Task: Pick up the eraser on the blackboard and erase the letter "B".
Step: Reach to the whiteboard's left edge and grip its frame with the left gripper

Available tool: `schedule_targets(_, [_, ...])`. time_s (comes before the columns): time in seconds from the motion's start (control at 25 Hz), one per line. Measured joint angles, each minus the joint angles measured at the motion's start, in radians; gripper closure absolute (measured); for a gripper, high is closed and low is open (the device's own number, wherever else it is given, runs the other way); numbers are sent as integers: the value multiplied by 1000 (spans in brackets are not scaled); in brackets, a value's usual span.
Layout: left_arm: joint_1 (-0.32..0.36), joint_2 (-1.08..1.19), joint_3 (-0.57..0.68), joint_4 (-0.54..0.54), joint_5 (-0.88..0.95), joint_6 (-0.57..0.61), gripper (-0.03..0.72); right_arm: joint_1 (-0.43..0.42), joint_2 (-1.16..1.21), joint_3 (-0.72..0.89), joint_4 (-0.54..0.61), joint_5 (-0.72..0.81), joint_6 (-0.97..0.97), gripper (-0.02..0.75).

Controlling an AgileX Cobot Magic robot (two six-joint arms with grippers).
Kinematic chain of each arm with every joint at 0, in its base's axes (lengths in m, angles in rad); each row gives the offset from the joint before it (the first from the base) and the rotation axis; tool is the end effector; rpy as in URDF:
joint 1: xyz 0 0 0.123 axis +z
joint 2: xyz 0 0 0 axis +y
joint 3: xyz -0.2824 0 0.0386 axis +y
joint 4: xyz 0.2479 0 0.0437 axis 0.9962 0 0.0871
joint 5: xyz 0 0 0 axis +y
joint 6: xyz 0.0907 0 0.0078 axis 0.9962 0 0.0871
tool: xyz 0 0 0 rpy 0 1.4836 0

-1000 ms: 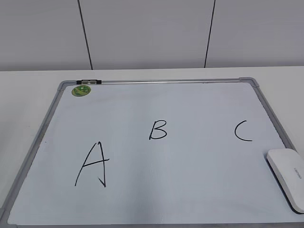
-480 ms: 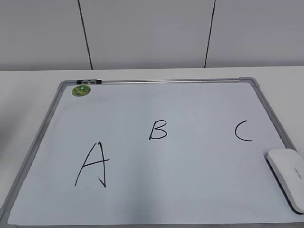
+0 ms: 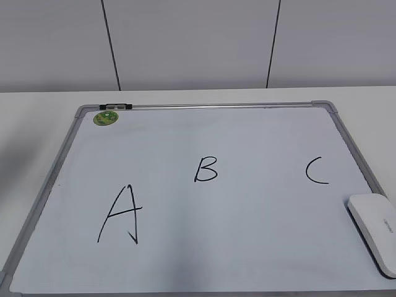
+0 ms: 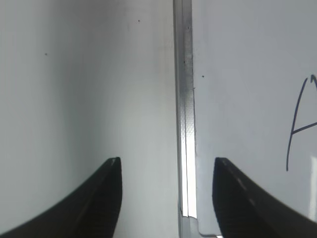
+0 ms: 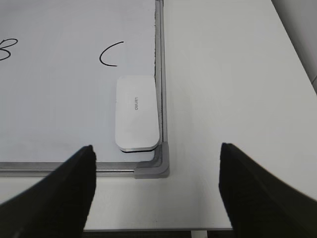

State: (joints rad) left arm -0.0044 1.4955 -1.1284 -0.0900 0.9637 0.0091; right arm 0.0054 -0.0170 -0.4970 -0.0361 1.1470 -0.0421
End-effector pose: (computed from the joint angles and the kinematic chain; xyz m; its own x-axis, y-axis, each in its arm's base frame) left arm 0.2935 -0.0080 0.2734 -0.9467 -0.0380 -0.3199 -0.0118 0.9964 -0.0835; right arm -0.0109 -0.0031 0.2694 -0.5193 -0.0597 -0.8525 -0.0068 0.9978 -0.0657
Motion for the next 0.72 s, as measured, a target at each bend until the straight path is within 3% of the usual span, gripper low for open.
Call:
schedule_targets(0.24, [-4, 146, -23, -4, -15, 38, 251, 0, 0, 0, 0, 0, 0, 164])
schedule_targets(0.72, [-54, 424, -248, -5, -51, 54, 321, 0, 0, 0, 0, 0, 0, 164])
